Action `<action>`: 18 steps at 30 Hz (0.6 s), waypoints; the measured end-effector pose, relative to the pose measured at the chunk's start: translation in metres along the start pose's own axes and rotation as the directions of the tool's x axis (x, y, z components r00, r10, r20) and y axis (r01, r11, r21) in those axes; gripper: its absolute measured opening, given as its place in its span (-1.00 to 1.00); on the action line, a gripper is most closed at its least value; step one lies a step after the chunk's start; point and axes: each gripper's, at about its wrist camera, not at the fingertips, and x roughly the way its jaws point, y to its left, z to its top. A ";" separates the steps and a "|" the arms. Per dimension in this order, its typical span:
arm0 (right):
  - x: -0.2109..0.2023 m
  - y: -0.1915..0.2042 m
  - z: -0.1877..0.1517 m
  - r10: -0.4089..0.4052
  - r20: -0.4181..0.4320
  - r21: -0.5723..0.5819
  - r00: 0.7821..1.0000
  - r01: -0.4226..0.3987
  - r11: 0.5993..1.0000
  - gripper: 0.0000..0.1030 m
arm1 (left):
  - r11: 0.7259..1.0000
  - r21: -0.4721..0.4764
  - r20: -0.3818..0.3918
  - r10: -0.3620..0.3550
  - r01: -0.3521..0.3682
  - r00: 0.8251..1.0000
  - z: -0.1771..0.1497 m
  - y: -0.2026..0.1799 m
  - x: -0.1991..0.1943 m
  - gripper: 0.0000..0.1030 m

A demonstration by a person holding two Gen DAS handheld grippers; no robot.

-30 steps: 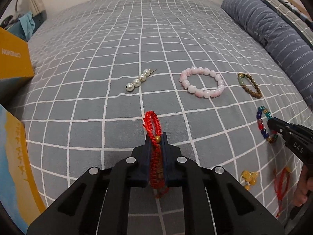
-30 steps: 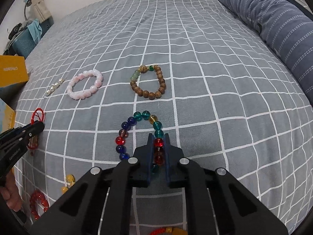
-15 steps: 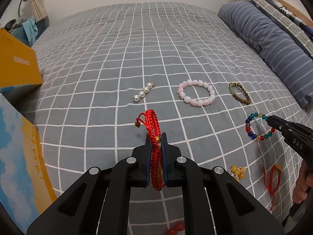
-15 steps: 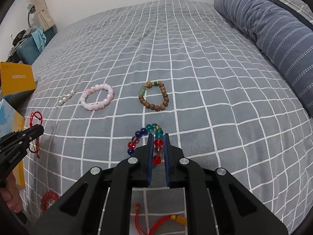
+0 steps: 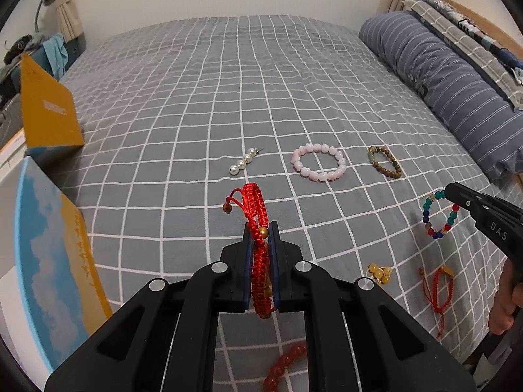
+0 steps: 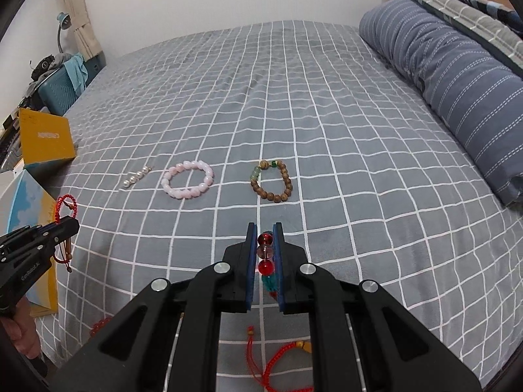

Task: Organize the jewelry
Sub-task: 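Lift both bracelets and carry them over the open white box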

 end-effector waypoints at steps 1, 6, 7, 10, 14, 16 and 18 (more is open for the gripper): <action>-0.003 0.001 0.000 -0.002 0.006 -0.002 1.000 0.002 1.000 -0.82 | 1.000 -0.001 0.002 0.000 0.000 1.000 -0.001 0.001 -0.004 -0.84; -0.020 0.010 -0.001 0.012 0.035 -0.010 0.999 -0.011 1.000 -0.82 | 1.000 -0.002 0.016 0.013 -0.013 1.000 -0.003 0.003 -0.021 -0.84; -0.024 0.012 -0.001 0.014 0.042 -0.013 0.999 -0.014 1.000 -0.82 | 1.000 -0.003 0.019 0.013 -0.013 1.000 -0.003 0.004 -0.024 -0.84; -0.035 0.021 -0.001 0.021 0.062 -0.023 0.998 -0.019 1.000 -0.82 | 1.000 -0.009 0.034 0.015 -0.014 0.999 -0.005 0.008 -0.037 -0.84; -0.049 0.035 -0.001 0.032 0.083 -0.039 0.996 -0.029 0.999 -0.82 | 1.000 -0.018 0.050 0.022 -0.021 0.999 -0.007 0.015 -0.052 -0.84; -0.055 0.043 0.000 0.039 0.093 -0.048 0.995 -0.035 0.998 -0.82 | 0.999 -0.021 0.061 0.027 -0.025 0.998 -0.007 0.019 -0.061 -0.84; -0.061 0.052 0.001 0.050 0.101 -0.060 0.994 -0.044 0.997 -0.82 | 0.999 -0.028 0.071 0.036 -0.034 0.997 -0.007 0.025 -0.070 -0.84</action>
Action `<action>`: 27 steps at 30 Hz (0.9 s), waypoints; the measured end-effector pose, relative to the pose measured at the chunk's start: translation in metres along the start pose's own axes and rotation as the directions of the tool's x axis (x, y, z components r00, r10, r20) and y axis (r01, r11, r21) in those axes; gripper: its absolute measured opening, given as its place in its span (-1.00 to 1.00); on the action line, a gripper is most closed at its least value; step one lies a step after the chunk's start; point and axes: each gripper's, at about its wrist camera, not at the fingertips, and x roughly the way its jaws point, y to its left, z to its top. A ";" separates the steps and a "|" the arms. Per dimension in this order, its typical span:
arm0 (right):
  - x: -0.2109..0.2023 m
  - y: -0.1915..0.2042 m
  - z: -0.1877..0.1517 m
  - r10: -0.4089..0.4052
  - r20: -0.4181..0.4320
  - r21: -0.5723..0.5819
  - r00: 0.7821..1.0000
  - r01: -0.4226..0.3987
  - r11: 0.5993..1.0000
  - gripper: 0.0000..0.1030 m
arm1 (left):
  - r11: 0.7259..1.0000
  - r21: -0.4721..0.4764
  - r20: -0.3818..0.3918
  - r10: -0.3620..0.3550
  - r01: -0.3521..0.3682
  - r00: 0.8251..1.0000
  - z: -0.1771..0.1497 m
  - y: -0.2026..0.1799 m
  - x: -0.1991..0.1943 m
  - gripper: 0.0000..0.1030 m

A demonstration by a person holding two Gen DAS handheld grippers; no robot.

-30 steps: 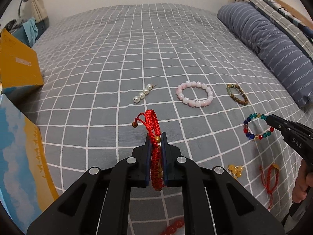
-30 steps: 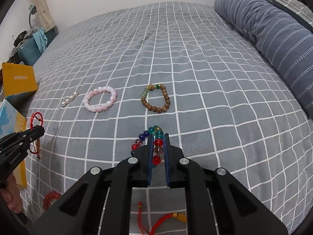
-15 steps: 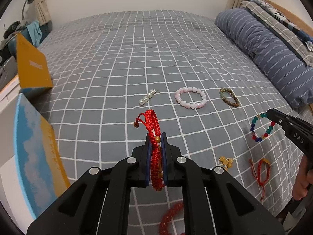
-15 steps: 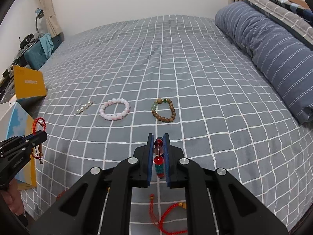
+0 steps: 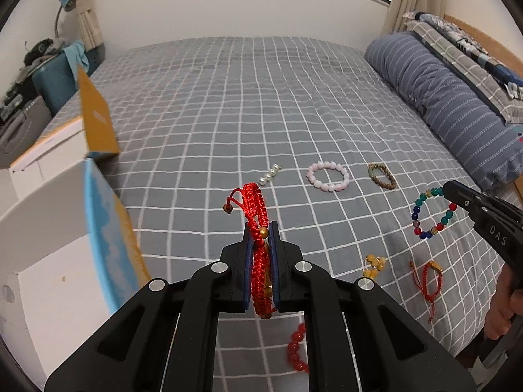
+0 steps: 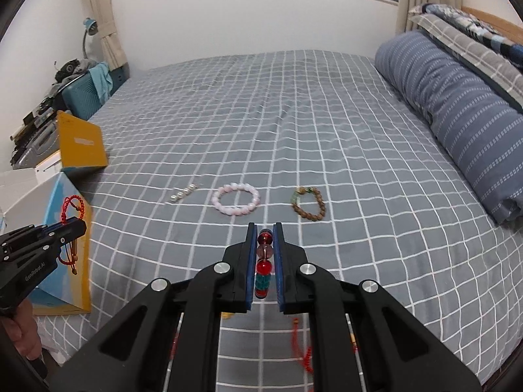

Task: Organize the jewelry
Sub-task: 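Lift both bracelets and carry them over the open white box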

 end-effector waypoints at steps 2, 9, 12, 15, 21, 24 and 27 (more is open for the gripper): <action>-0.003 0.010 0.002 0.008 0.006 -0.010 1.000 -0.008 1.000 -0.82 | 1.000 -0.010 0.004 0.004 -0.004 1.000 0.001 0.008 -0.008 -0.84; -0.016 0.053 0.009 0.051 0.025 -0.068 0.998 -0.050 0.996 -0.82 | 0.999 -0.042 0.028 0.032 -0.031 0.999 0.001 0.038 -0.038 -0.83; -0.020 0.076 0.012 0.077 0.031 -0.099 0.996 -0.074 0.992 -0.82 | 0.998 -0.059 0.039 0.038 -0.036 0.999 0.001 0.051 -0.051 -0.83; -0.026 0.100 0.017 0.107 0.040 -0.125 0.993 -0.101 0.987 -0.82 | 0.996 -0.076 0.052 0.053 -0.049 0.997 0.001 0.066 -0.064 -0.83; -0.035 0.150 0.026 0.178 0.049 -0.176 0.983 -0.167 0.970 -0.82 | 0.989 -0.121 0.063 0.093 -0.085 0.994 -0.006 0.100 -0.085 -0.83; -0.038 0.174 0.029 0.209 0.050 -0.205 0.977 -0.194 0.959 -0.82 | 0.982 -0.154 0.063 0.117 -0.106 0.991 -0.012 0.122 -0.094 -0.83; -0.041 0.205 0.031 0.246 0.050 -0.240 0.968 -0.228 0.944 -0.82 | 0.974 -0.188 0.064 0.144 -0.129 0.988 -0.020 0.145 -0.104 -0.83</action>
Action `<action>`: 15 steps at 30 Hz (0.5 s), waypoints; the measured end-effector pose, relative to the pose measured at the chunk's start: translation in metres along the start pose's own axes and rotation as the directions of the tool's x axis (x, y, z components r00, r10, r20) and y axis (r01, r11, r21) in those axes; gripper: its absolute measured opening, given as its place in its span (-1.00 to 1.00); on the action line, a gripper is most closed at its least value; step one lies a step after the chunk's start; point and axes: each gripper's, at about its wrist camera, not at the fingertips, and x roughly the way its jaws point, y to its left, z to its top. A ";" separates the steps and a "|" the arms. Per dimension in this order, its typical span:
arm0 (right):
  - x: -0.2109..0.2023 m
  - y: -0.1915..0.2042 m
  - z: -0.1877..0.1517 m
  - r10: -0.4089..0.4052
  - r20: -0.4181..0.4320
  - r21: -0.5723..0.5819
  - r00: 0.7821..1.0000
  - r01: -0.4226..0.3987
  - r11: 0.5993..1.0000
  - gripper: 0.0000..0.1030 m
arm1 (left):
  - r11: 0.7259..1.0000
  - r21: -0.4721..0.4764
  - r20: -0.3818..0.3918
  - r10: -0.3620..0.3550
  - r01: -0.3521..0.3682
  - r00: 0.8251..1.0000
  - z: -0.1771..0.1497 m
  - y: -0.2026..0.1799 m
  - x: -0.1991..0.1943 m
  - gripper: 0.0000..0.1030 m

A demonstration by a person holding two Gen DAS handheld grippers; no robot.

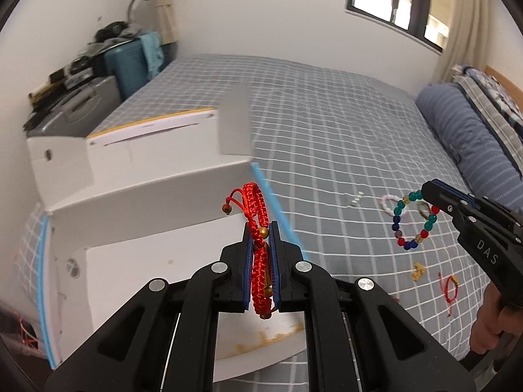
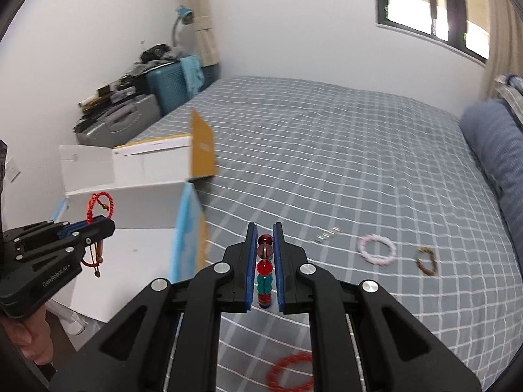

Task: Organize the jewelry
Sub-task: 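Lift both bracelets and carry them over the open white box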

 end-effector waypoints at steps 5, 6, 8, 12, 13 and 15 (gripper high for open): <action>0.008 0.045 0.009 0.054 0.001 -0.061 0.999 -0.054 0.997 -0.82 | 0.997 -0.055 0.001 0.048 -0.048 0.999 -0.006 0.041 -0.009 -0.83; 0.010 0.055 0.010 0.068 0.000 -0.075 0.998 -0.068 0.995 -0.82 | 0.996 -0.064 -0.002 0.058 -0.058 0.998 -0.008 0.049 -0.010 -0.83; 0.015 0.071 0.012 0.086 -0.006 -0.093 0.996 -0.087 0.992 -0.82 | 0.994 -0.078 -0.009 0.076 -0.077 0.997 -0.013 0.064 -0.011 -0.83; 0.029 0.105 0.010 0.128 -0.030 -0.136 0.991 -0.131 0.982 -0.82 | 0.988 -0.109 -0.027 0.106 -0.108 0.994 -0.021 0.090 -0.010 -0.83; 0.032 0.112 0.009 0.133 -0.034 -0.145 0.991 -0.136 0.980 -0.82 | 0.986 -0.116 -0.032 0.113 -0.116 0.993 -0.023 0.096 -0.010 -0.83; 0.041 0.126 0.006 0.149 -0.052 -0.161 0.988 -0.155 0.975 -0.82 | 0.982 -0.133 -0.047 0.126 -0.131 0.991 -0.030 0.107 -0.007 -0.83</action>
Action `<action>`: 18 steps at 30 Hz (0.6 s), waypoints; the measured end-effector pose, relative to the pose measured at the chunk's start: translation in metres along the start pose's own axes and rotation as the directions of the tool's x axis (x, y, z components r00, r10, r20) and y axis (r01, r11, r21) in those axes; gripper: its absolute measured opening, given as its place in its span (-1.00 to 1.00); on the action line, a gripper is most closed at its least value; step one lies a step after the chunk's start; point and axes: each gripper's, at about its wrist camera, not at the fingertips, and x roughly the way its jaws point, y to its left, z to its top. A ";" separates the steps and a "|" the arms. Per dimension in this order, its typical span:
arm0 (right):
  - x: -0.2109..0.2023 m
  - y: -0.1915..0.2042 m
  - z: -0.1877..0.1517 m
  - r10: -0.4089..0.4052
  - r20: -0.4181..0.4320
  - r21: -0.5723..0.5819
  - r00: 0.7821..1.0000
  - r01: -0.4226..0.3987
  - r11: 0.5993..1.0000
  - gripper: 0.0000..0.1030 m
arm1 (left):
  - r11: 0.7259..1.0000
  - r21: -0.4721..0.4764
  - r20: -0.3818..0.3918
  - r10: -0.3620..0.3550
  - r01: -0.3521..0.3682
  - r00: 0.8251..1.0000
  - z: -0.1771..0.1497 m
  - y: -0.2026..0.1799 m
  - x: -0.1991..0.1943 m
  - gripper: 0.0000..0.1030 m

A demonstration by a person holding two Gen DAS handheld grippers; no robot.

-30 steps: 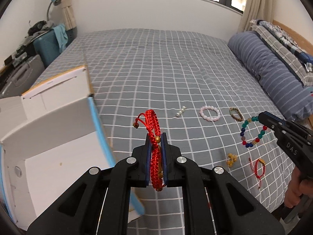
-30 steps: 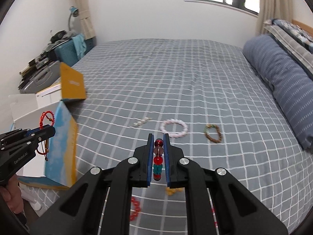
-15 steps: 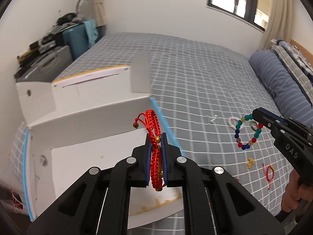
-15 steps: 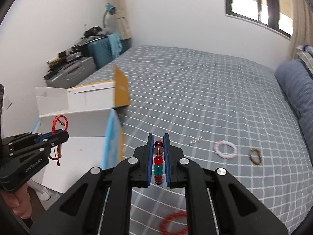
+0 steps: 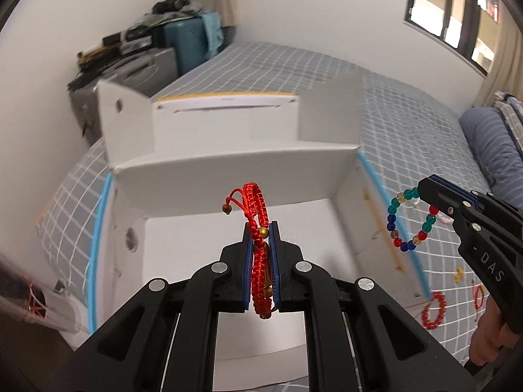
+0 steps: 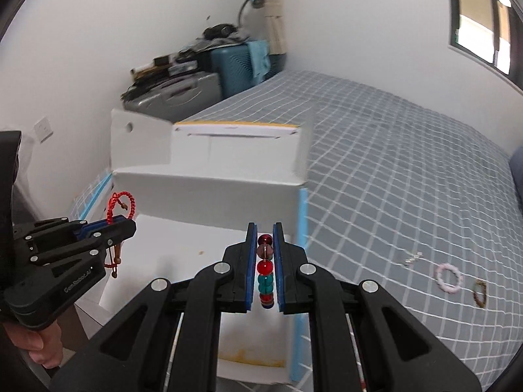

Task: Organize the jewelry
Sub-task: 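Lift both bracelets and carry them over the open white box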

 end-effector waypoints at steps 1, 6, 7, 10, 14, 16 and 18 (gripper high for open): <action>0.004 0.004 0.000 0.006 -0.006 -0.004 1.000 -0.006 1.000 -0.82 | 1.000 -0.007 -0.006 0.006 -0.006 1.000 -0.002 0.004 0.003 -0.83; 0.032 0.027 -0.009 0.028 -0.054 -0.023 0.998 -0.029 0.999 -0.82 | 0.999 -0.033 -0.053 0.023 -0.025 0.998 -0.017 0.027 0.020 -0.83; 0.037 0.030 -0.011 0.030 -0.063 -0.023 0.998 -0.032 0.999 -0.82 | 0.999 -0.038 -0.064 0.023 -0.026 0.998 -0.021 0.031 0.024 -0.83; 0.055 0.037 -0.018 0.031 -0.100 -0.025 0.995 -0.033 0.999 -0.82 | 0.998 -0.046 -0.088 0.026 -0.031 0.996 -0.028 0.037 0.034 -0.83; 0.073 0.039 -0.027 0.031 -0.149 -0.010 0.988 -0.033 0.999 -0.82 | 0.998 -0.056 -0.123 0.027 -0.034 0.992 -0.037 0.044 0.048 -0.83; 0.081 0.037 -0.033 0.028 -0.177 0.001 0.984 -0.028 1.000 -0.82 | 0.998 -0.060 -0.136 0.028 -0.036 0.990 -0.040 0.045 0.054 -0.83; 0.088 0.037 -0.038 0.021 -0.198 0.004 0.980 -0.021 1.000 -0.82 | 0.997 -0.063 -0.147 0.029 -0.038 0.989 -0.042 0.047 0.058 -0.83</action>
